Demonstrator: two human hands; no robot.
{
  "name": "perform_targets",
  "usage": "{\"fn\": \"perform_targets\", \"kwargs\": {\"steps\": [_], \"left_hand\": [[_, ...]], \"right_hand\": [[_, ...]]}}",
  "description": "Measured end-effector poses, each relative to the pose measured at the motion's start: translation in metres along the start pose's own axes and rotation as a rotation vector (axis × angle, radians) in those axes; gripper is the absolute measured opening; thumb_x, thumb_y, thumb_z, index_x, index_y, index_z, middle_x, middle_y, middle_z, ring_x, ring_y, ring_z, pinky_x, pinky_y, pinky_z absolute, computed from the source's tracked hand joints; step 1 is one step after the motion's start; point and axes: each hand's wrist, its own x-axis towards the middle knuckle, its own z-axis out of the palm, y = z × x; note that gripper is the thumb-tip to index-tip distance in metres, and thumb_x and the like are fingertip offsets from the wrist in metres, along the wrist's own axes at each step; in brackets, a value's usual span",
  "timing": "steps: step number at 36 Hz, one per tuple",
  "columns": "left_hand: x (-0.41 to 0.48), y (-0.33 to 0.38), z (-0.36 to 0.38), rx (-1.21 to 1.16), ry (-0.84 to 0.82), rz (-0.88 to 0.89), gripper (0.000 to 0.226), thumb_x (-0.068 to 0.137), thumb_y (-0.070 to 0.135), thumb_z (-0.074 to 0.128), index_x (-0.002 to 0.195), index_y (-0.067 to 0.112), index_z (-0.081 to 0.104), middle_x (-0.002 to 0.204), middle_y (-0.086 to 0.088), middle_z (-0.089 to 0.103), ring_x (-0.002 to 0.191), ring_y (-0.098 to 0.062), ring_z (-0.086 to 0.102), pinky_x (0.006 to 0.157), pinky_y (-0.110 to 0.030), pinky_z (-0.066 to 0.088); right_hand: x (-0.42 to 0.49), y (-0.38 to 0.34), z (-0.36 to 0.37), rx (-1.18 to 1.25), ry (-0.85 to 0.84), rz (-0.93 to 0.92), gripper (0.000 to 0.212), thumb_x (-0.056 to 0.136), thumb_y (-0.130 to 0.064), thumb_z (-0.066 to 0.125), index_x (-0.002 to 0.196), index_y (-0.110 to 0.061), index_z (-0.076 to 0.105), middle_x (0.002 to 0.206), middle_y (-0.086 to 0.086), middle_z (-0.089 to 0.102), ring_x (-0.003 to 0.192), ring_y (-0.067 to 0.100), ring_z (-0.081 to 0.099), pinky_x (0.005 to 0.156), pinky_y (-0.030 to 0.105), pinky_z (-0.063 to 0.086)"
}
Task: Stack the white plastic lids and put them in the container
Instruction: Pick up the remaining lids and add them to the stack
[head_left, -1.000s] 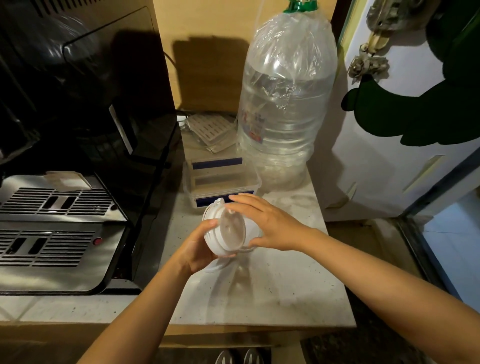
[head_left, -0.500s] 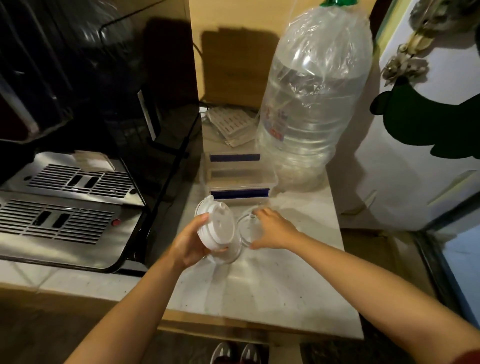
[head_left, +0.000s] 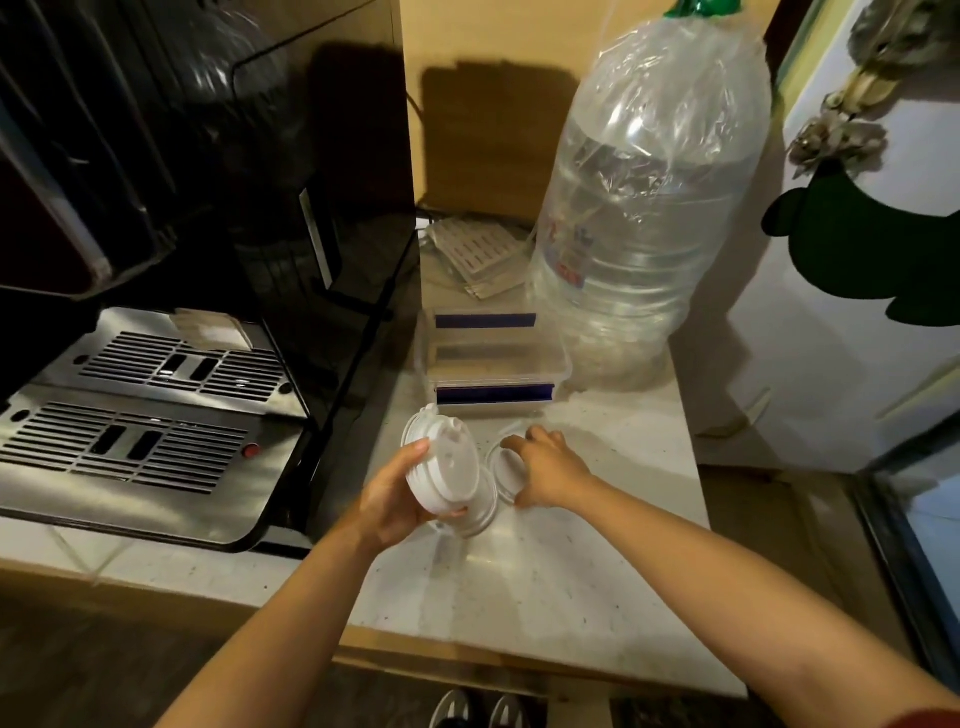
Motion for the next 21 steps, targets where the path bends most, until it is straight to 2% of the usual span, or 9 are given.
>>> {"fn": "perform_targets", "kwargs": {"steps": [11, 16, 21], "left_hand": [[0.011, -0.001, -0.003, -0.056, -0.009, -0.044, 0.098, 0.02, 0.046, 0.089, 0.107, 0.019, 0.052, 0.101, -0.014, 0.053, 0.091, -0.029, 0.054, 0.056, -0.035, 0.058], [0.018, -0.001, 0.0, -0.038, -0.007, -0.052, 0.097, 0.02, 0.048, 0.088, 0.106, 0.019, 0.054, 0.099, -0.013, 0.055, 0.089, -0.029, 0.055, 0.057, -0.036, 0.058], [0.024, 0.001, 0.006, 0.003, -0.008, -0.061, 0.097, 0.02, 0.051, 0.087, 0.106, 0.023, 0.053, 0.103, -0.013, 0.054, 0.094, -0.031, 0.054, 0.058, -0.036, 0.058]], "right_hand": [[-0.013, 0.019, -0.018, 0.07, 0.066, 0.037, 0.077, 0.07, -0.028, 0.074, 0.135, -0.028, 0.035, 0.136, 0.004, 0.036, 0.124, 0.028, 0.031, 0.091, 0.038, 0.047], [-0.029, 0.022, -0.042, 0.184, 0.129, -0.015, 0.076, 0.068, -0.027, 0.076, 0.133, -0.035, 0.036, 0.139, -0.001, 0.033, 0.128, 0.023, 0.028, 0.097, 0.037, 0.043], [-0.045, 0.017, -0.064, 0.337, 0.188, -0.081, 0.075, 0.067, -0.022, 0.077, 0.131, -0.034, 0.04, 0.135, -0.002, 0.035, 0.125, 0.021, 0.031, 0.098, 0.033, 0.038]]}}
